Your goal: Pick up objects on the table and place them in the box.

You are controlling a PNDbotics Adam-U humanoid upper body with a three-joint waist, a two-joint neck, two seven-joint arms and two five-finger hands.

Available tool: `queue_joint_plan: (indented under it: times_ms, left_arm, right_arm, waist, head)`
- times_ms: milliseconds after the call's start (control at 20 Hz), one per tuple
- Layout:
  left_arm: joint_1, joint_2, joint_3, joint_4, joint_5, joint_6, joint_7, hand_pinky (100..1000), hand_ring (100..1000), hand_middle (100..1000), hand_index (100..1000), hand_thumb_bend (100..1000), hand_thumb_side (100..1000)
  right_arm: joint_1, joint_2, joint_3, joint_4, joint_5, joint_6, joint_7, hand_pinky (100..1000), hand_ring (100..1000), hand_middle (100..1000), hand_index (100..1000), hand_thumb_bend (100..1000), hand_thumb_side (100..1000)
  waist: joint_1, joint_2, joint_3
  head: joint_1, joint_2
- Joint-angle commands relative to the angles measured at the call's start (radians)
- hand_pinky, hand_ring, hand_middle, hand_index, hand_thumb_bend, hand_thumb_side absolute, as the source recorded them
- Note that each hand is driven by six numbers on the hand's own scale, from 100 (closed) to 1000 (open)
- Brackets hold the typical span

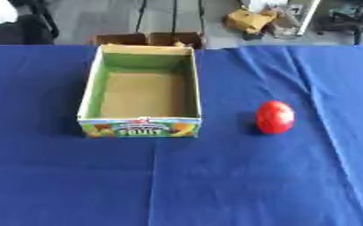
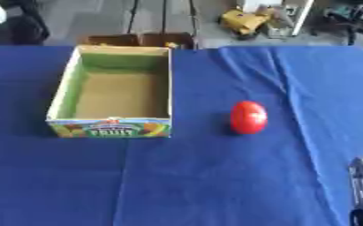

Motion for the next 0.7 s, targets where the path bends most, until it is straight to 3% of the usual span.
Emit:
queue_joint_plan:
  times_ms: [50, 300, 450, 500, 700]
  left_arm:
    - [-0.012, 0.013, 0.003, -0.019, 0.001, 0.0, 0.0, 720, 691, 721, 875, 100, 863]
    - [-0.012, 0.012, 0.003, -0.019, -0.001, 0.003, -0.001, 719, 690, 721, 875, 100, 865]
    - [-0.013, 0.014, 0.004, -0.019, -0.002, 0.004, -0.001, 719, 690, 721, 875, 100, 865]
    - [-0.013, 0.014, 0.004, -0.019, -0.002, 0.005, -0.001, 719, 690, 721, 875, 100, 865]
    - [-0.012, 0.017, 0.001, -0.019, -0.003, 0.009, -0.002, 718, 690, 722, 876, 100, 866]
  right_arm:
    - [-0.007, -0.02, 0.0, -0.018, 0.006, -0.001, 0.004, 648, 731, 685, 851, 100, 644]
    - [-0.006, -0.02, 0.0, -0.018, 0.01, 0.006, 0.007, 652, 739, 685, 851, 100, 664]
    - [0.003, -0.047, -0.01, -0.018, 0.044, 0.026, -0.003, 676, 774, 706, 858, 100, 851]
    - [0.01, -0.068, -0.012, -0.018, 0.071, 0.039, -0.004, 694, 795, 725, 865, 100, 965]
    - [0.044, -0.183, -0.003, -0.018, 0.25, 0.103, 0.015, 741, 851, 791, 900, 207, 1000]
  waist:
    - [0.0, -0.013, 0.001]
    - [-0.003, -0.011, 0.002]
    - [-0.005, -0.011, 0.001]
    - [-0.006, -0.011, 0.0]
    - [-0.012, -0.015, -0.003]
  head:
    - [0.001, -0.011]
    - [0.002, -0.005]
    - [0.003, 0.0]
    - [0.003, 0.0]
    - [-0.002, 0.003]
